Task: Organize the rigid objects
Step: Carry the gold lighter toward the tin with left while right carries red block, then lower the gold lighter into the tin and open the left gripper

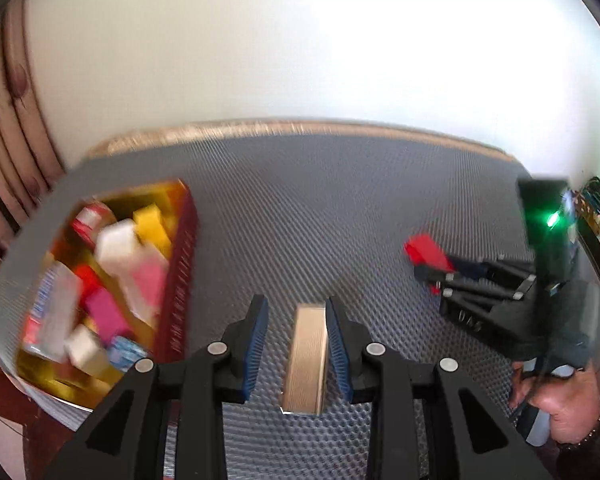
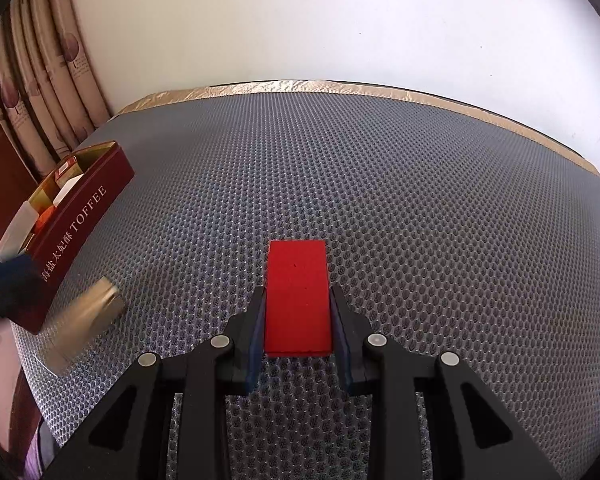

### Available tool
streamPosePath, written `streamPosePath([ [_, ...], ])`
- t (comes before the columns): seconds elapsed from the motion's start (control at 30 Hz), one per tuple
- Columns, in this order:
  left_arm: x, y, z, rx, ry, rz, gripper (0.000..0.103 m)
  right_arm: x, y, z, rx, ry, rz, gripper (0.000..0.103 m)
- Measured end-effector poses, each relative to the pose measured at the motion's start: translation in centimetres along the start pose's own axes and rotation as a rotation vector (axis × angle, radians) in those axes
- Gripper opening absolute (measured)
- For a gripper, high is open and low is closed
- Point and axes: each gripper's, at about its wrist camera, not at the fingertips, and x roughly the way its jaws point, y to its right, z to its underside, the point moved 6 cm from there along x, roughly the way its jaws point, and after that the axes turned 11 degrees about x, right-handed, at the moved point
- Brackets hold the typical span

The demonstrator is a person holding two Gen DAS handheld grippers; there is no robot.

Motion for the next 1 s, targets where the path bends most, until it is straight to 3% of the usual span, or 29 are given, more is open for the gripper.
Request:
streamPosePath([
  [0.2, -3.4, -3.0, -1.7, -0.042, 0.030, -0.032, 0.030, 0.1, -0.1, 0.1, -0.007, 0.001, 0.009, 0.027],
  [0.33, -3.3, -3.9, -1.7, -0.039, -0.008, 0.032, 0.030, 0.0, -0.2, 0.1, -0.014, 0.002, 0.016, 0.027],
  [0.37, -3.0, -3.3, -1.9, -0.013, -0.023, 0.049, 0.031, 0.0, -0.1, 0.1, -0.014, 0.002, 0.016, 0.027],
  [0.43, -0.8, -3.2, -1.9, 0.028, -0.070, 0.122, 0.042, 0.1, -0.1, 0.0, -0.011, 0.001, 0.011, 0.027],
  [0.53, 1.5, -1.5, -1.3, 0.068, -0.148, 0.182, 0.045, -0.1, 0.3, 0.0, 0.000, 0.000, -0.002, 0.027],
  [0.7, 5.1, -0.3, 0.0, 0.106, -0.246, 0.163, 0.045, -0.3, 1.1, 0.0, 0.025, -0.002, -0.030, 0.027],
  [0.9, 7.8, 1.4, 1.7, 0.135, -0.341, 0.233, 0.046, -0.6, 1.9, 0.0, 0.051, -0.004, -0.061, 0.027],
  [0.93, 7.6, 1.7, 1.6, 0.149, -0.311, 0.221, 0.046, -0.7, 1.9, 0.0, 0.052, -0.004, -0.063, 0.027],
  [0.97, 7.4, 1.9, 1.8, 0.162, -0.311, 0.211, 0.044, -0.8, 2.0, 0.0, 0.054, -0.004, -0.066, 0.027],
  [1.0, 7.3, 2.0, 1.7, 0.155, -0.300, 0.212, 0.032, -0.8, 2.0, 0.1, 0.056, -0.004, -0.066, 0.027],
])
